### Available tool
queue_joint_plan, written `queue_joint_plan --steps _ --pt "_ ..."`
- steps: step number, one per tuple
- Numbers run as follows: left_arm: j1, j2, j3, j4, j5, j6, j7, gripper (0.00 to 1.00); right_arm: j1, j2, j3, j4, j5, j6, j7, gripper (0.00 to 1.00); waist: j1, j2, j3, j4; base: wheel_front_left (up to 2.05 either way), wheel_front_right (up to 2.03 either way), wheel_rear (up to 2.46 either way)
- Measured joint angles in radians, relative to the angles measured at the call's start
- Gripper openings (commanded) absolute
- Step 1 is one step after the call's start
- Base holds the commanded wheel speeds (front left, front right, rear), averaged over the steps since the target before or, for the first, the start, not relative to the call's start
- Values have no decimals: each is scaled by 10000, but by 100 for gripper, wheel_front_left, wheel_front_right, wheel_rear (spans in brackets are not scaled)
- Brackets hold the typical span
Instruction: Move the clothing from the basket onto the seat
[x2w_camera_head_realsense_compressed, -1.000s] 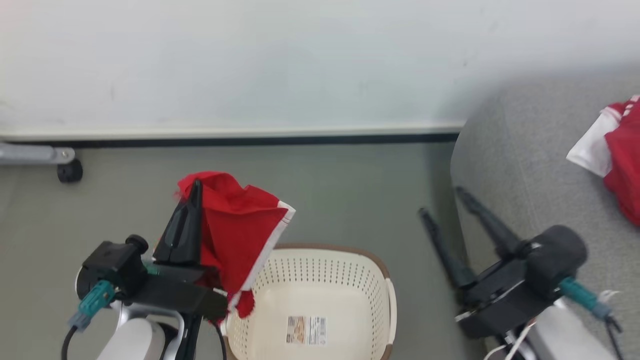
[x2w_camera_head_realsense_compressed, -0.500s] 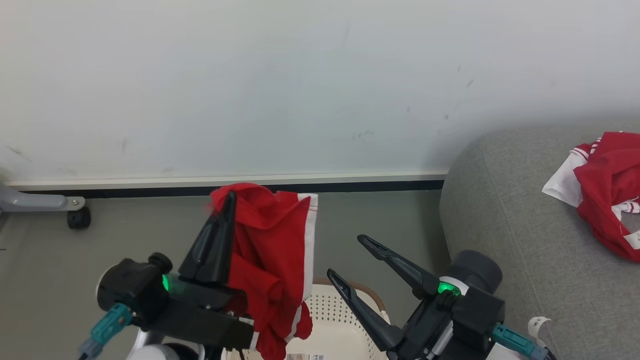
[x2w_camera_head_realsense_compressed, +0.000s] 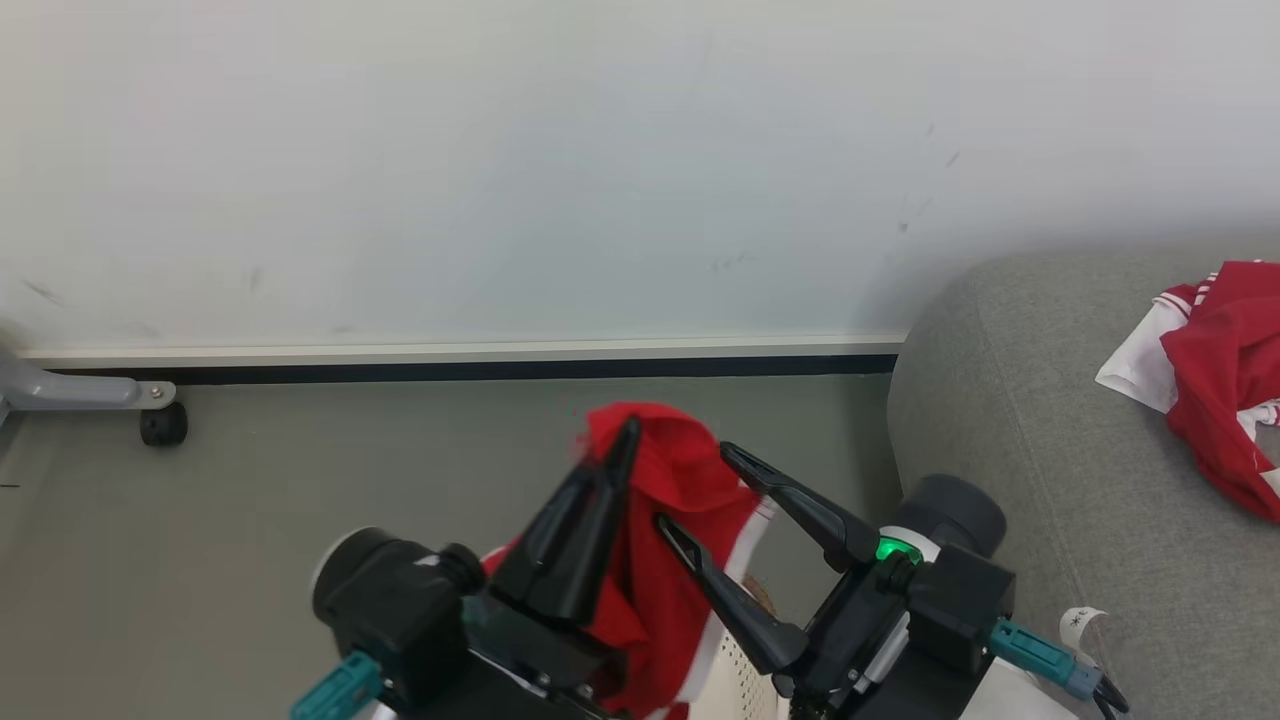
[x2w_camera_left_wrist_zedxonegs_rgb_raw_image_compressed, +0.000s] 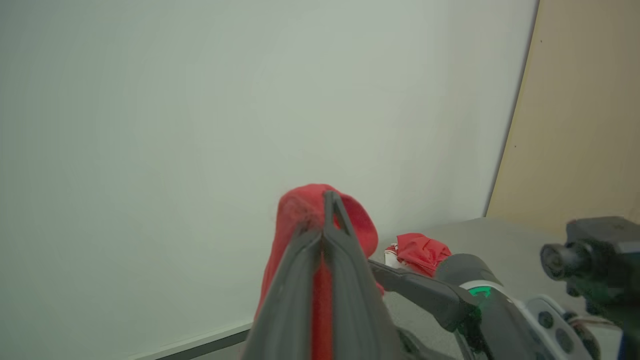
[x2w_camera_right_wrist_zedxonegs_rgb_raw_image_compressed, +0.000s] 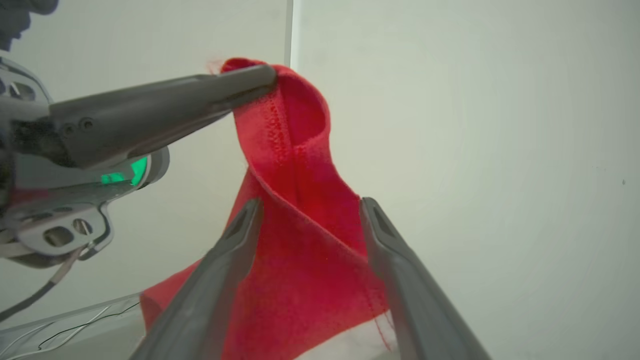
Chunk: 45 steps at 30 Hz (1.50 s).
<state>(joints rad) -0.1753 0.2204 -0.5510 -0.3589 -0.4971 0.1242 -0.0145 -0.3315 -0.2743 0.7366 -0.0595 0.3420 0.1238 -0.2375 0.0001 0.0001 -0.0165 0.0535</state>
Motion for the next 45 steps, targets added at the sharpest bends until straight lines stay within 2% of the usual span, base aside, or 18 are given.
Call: queue_joint_plan --steps 11,12,13,14,15,22,26,27,28,36,45 --pt "-147 -219 -832 -247 -2 -10 943 0 -83 -44 167 54 399 8 77 100 -1 0 45 -79 0 0 0" --pt "-175 -247 -871 -263 -6 -10 1020 0 -83 -65 174 48 449 8 77 95 0 0 49 -93 0 0 0" --pt "-201 -278 -903 -272 -13 -8 1032 0 -83 -94 184 42 510 8 77 53 -1 0 57 -105 0 0 0" --pt "-219 -307 -928 -282 -19 -10 1124 0 -83 -125 211 36 556 8 77 18 -1 0 66 -115 0 0 0" --pt "-217 -332 -930 -311 -19 -8 1195 0 -87 -174 337 8 625 8 90 0 -1 0 91 -140 0 0 0" --pt "-219 -420 -871 -157 -48 -8 1377 2 -94 -489 523 -19 995 8 178 0 0 0 212 -254 0 0 0" --pt "-214 -403 -719 -107 -48 -8 1436 58 -125 -523 443 -23 1041 8 221 0 -1 0 240 -372 0 0 0" --pt "-213 -401 -696 -59 -46 -8 1436 87 -125 -546 393 -23 1080 8 221 0 -1 0 248 -412 0 0 0" --pt "-199 -395 -673 -8 -48 -8 1448 100 -124 -591 345 -27 1089 8 221 0 -1 0 254 -455 0 0 0" --pt "243 -418 -548 617 -50 -2 1218 100 -26 -1043 -56 -337 1206 -19 221 0 -1 0 302 -965 0 0 0" --pt "471 -439 -614 1323 -29 -23 545 100 194 -1488 -606 -832 1302 -332 217 0 0 0 429 -1910 0 0 0"
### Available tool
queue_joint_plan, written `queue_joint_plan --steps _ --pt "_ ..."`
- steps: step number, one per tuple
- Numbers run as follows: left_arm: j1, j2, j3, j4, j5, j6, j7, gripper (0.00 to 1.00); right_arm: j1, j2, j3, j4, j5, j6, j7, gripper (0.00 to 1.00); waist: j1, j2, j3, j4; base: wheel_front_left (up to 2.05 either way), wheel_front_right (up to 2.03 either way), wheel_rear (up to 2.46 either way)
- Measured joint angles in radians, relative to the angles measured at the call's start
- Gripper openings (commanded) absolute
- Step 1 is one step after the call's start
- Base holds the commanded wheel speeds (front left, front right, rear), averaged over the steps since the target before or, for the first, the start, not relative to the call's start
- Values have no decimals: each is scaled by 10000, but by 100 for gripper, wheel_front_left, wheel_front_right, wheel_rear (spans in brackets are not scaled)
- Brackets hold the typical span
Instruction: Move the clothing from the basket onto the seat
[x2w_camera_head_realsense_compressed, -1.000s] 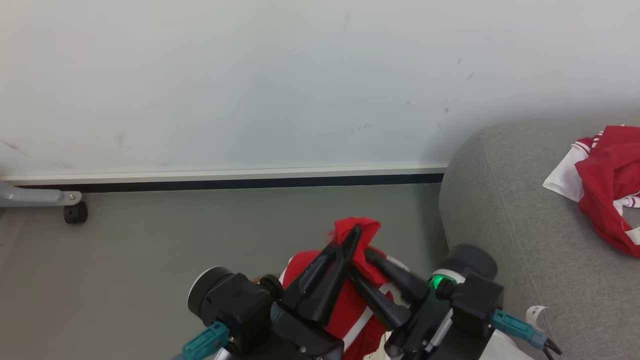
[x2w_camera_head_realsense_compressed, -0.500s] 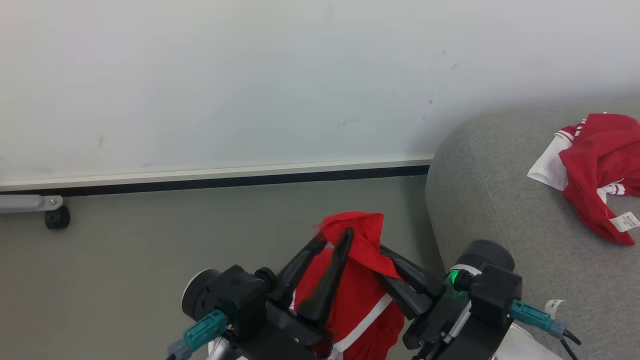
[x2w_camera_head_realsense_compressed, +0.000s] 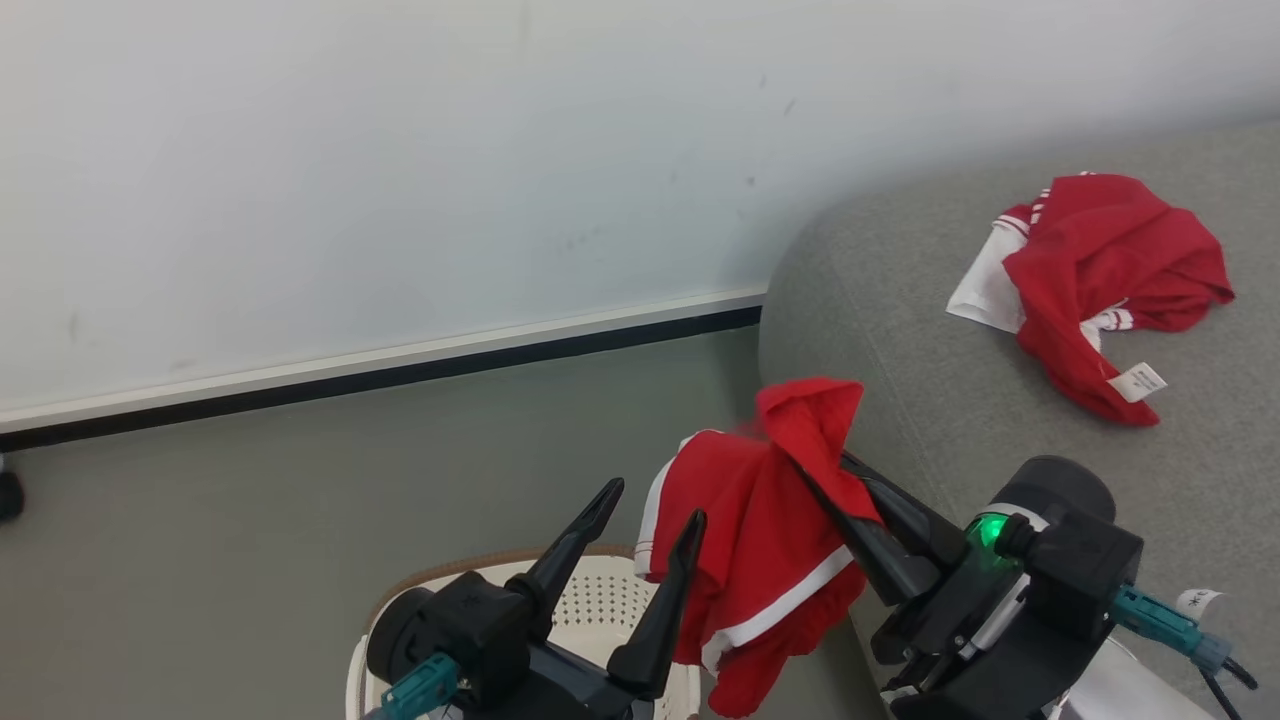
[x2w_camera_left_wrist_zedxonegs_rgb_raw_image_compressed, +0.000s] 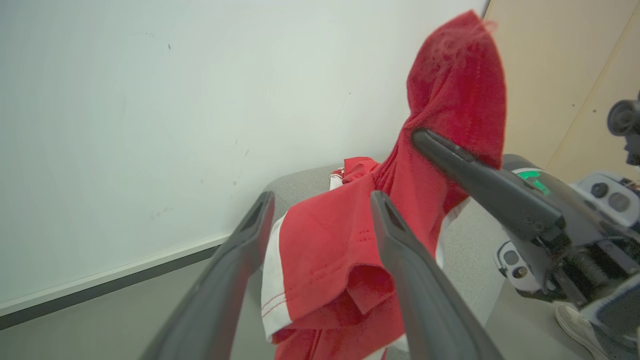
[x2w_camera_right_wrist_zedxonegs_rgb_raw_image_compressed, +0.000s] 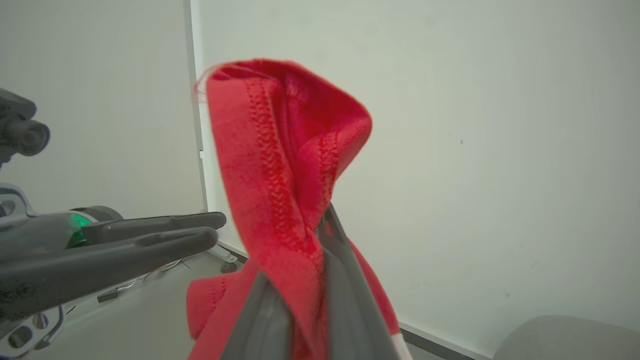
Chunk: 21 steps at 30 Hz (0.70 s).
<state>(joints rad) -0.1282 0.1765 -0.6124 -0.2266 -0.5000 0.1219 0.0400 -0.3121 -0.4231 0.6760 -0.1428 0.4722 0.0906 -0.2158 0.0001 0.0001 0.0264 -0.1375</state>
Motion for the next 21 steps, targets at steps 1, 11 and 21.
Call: queue_joint_plan --steps 1,11,21 --pt "2 -33 2 50 0 -38 -104 100 35 -50 -69 -52 46 -67 0 0 0 0 17 -124 0 0 0" --pt "152 -98 -44 510 12 -178 -792 100 589 -464 -639 -552 224 -497 -23 0 -1 0 157 -1353 0 0 0" --pt "242 -491 -414 755 192 -305 -1181 100 1230 -1162 -1450 -930 593 -821 -69 0 -2 -1 415 -2659 0 0 0"
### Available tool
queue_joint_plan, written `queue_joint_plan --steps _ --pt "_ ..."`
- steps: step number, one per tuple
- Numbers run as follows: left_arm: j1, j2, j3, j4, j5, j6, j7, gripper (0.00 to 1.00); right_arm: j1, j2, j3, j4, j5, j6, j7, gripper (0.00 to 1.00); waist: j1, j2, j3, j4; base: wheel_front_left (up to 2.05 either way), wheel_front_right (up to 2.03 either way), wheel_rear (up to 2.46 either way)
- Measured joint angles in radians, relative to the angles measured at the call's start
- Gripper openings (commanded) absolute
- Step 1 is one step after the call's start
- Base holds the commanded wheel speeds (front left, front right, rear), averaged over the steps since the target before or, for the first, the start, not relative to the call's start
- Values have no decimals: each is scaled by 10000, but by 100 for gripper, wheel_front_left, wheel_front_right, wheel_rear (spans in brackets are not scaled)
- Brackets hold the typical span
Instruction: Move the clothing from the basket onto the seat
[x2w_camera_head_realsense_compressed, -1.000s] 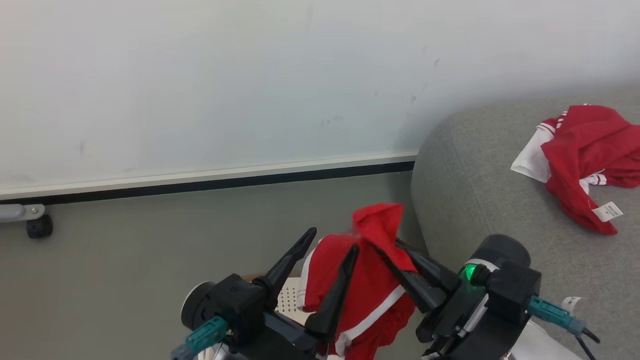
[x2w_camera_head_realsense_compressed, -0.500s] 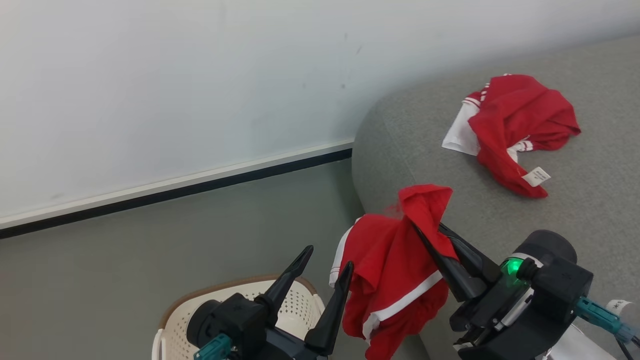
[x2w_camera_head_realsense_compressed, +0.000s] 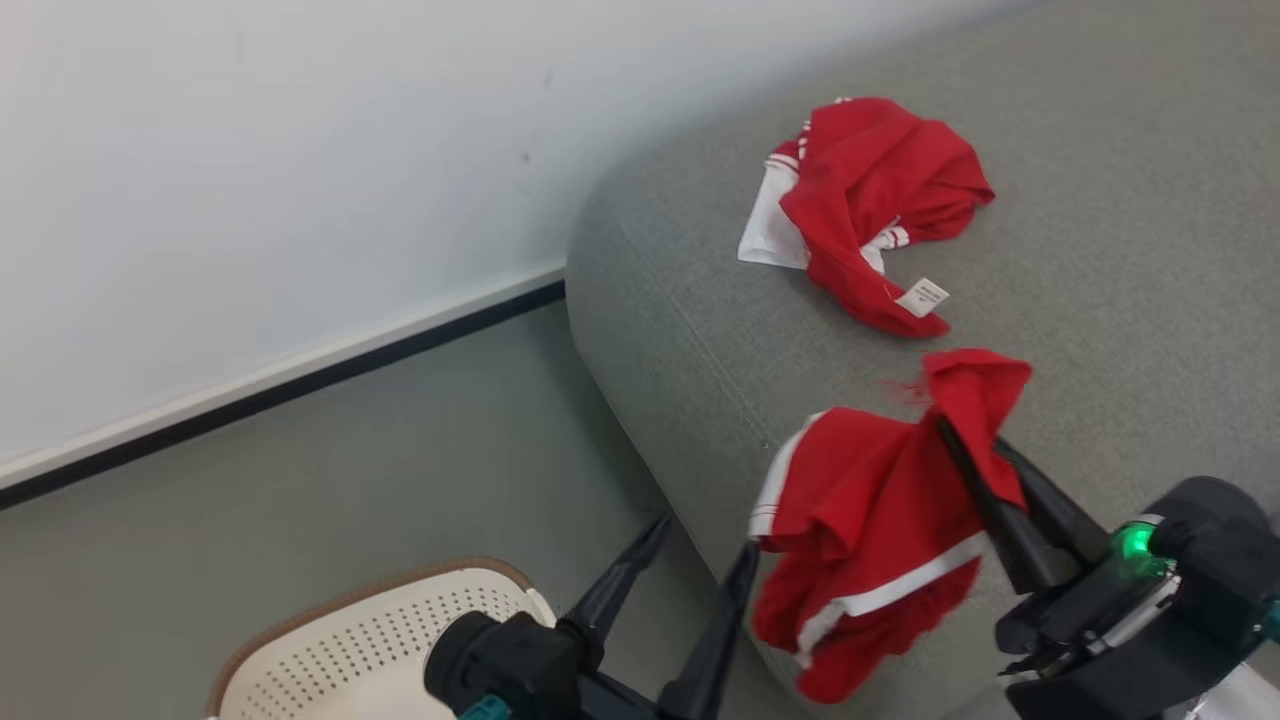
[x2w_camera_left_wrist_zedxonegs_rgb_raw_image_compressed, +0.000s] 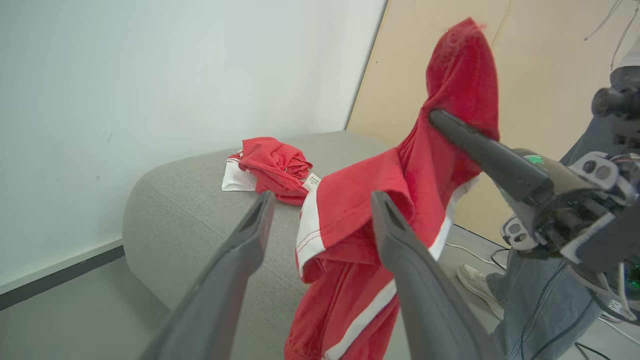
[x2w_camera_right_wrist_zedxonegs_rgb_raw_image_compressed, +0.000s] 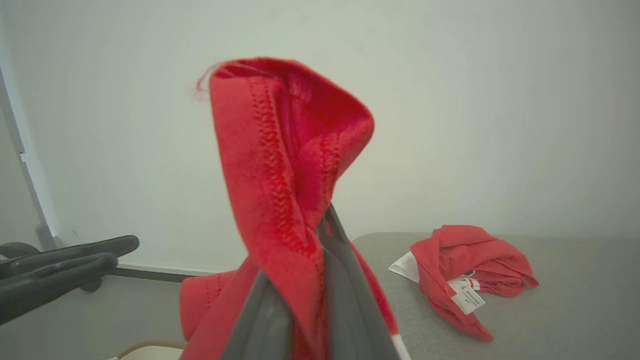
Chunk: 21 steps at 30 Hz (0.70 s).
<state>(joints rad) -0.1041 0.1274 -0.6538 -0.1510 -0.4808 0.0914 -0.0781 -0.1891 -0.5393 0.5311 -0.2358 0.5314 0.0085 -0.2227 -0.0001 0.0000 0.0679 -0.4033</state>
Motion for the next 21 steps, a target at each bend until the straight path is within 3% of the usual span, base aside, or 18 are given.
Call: queue_joint_plan --steps 11,17,21 --pt "-396 -272 -644 278 362 -125 -77 100 -86 -98 -1120 320 1225 -82 -73 0 1 1 992 68 0 0 0" --pt "-740 -276 -742 376 510 -127 48 100 -1879 63 -2006 1285 2063 153 -52 0 2 1 1730 437 0 0 0" --pt "-839 -217 -686 320 616 -121 244 100 -3433 73 -3009 2721 2961 257 117 0 3 2 2260 726 0 0 0"
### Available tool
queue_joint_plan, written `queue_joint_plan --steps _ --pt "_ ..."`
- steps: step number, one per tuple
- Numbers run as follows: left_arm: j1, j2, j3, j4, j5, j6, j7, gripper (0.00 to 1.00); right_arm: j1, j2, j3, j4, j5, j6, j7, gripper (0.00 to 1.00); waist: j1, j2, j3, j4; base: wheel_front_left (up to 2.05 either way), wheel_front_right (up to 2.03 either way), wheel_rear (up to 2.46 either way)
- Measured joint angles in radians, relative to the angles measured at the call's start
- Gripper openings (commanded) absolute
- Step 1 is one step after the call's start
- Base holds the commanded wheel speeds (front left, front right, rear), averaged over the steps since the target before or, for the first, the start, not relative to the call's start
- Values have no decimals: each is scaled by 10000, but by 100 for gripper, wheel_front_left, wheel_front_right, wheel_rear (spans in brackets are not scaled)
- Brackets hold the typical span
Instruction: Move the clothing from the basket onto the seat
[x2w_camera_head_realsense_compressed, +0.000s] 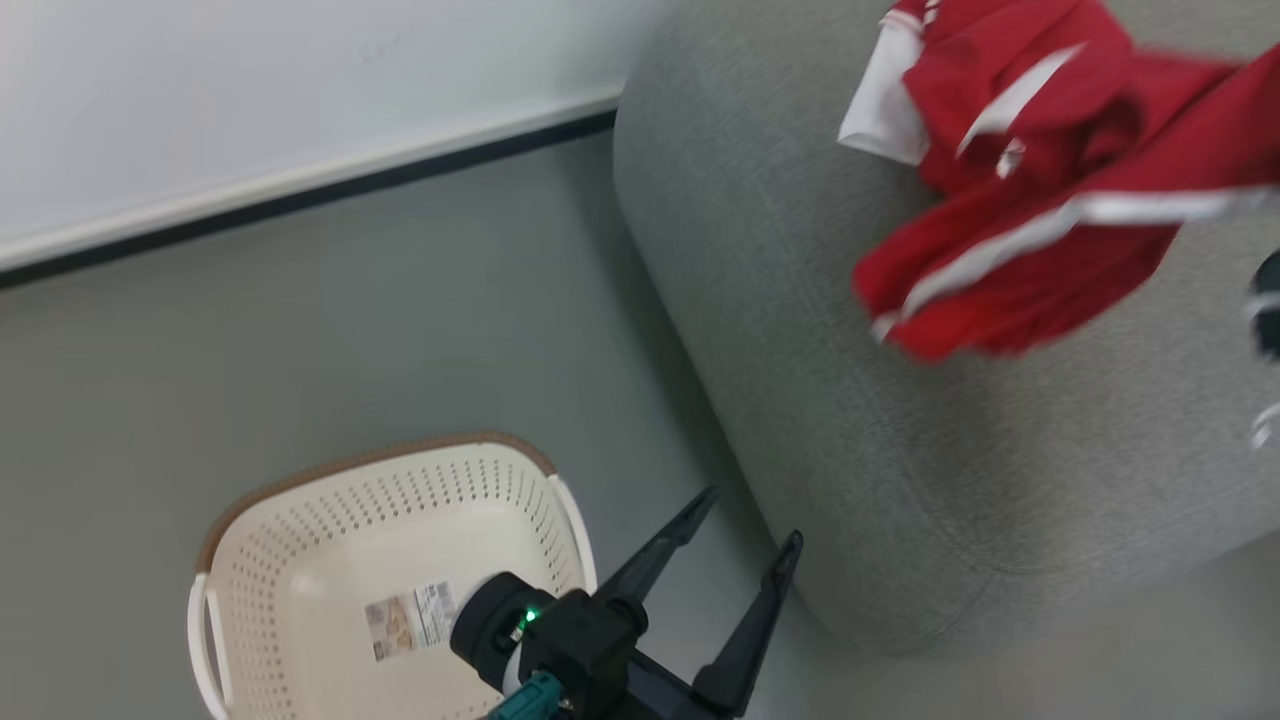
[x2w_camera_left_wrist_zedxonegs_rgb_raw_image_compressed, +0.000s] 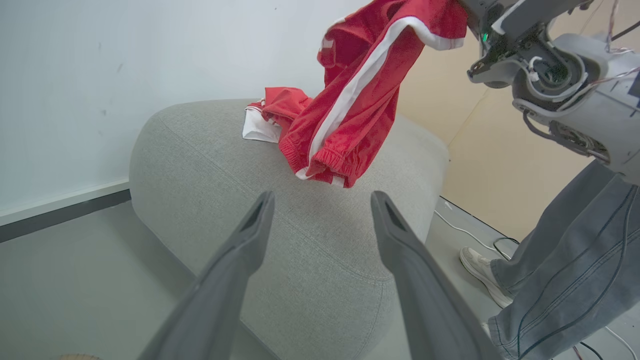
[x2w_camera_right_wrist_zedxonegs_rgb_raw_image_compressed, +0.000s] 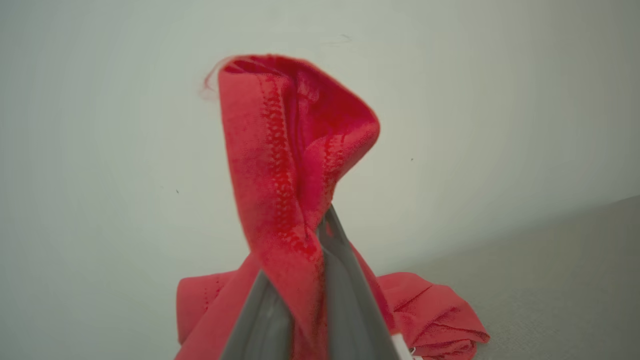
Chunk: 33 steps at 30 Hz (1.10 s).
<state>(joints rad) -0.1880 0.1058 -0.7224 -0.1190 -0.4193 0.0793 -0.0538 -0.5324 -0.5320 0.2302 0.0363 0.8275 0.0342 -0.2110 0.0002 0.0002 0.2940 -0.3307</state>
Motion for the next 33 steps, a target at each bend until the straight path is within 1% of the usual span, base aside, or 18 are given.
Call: queue_joint_plan --steps 5,9,11,14,17,19,20,22,26,28,31,33 --pt "-221 303 98 -163 107 10 353 100 -2005 -27 -587 1638 474 -8 360 0 0 0 683 387 0 0 0" --pt "-566 311 100 -330 263 17 527 100 -3635 -48 -1183 2658 878 -96 533 0 1 0 1248 717 0 0 0" --pt "-737 272 113 -453 439 84 591 100 -4404 -219 -1488 3055 1022 -171 608 0 1 1 1533 888 0 0 0" --pt "-878 247 205 -571 474 88 633 100 -5467 -644 -1889 3639 1083 -178 652 0 1 0 1962 1149 0 0 0" --pt "-999 364 437 -644 569 102 694 100 -6402 -894 -2359 4040 1406 -259 629 0 0 0 2396 1406 0 0 0" --pt "-1062 500 606 -671 616 111 694 100 -6944 -1055 -2305 4541 1243 -267 594 0 0 0 2675 1577 0 0 0" --pt "-1136 602 738 -779 631 176 694 100 -7286 -1191 -2261 5072 1089 -270 589 0 1 1 2942 1735 0 0 0" --pt "-1166 614 794 -828 681 178 694 100 -7408 -1248 -2276 5605 1045 -347 485 0 0 0 3199 1876 0 0 0" --pt "-1169 612 938 -907 738 190 694 100 -7245 -1051 -2010 6500 1026 -324 397 0 0 1 3669 2089 0 0 0" --pt "-1181 612 1001 -907 780 267 692 100 -7044 -711 -1772 6832 974 -184 326 0 0 1 3884 2151 0 0 0" --pt "-1313 617 1179 -788 780 263 677 100 -6845 -69 -1473 7484 959 90 190 0 0 0 4134 2175 0 0 0" --pt "-1372 663 1335 -614 777 267 602 100 -6690 238 -1283 7879 895 249 136 0 1 2 4187 2122 0 0 0"
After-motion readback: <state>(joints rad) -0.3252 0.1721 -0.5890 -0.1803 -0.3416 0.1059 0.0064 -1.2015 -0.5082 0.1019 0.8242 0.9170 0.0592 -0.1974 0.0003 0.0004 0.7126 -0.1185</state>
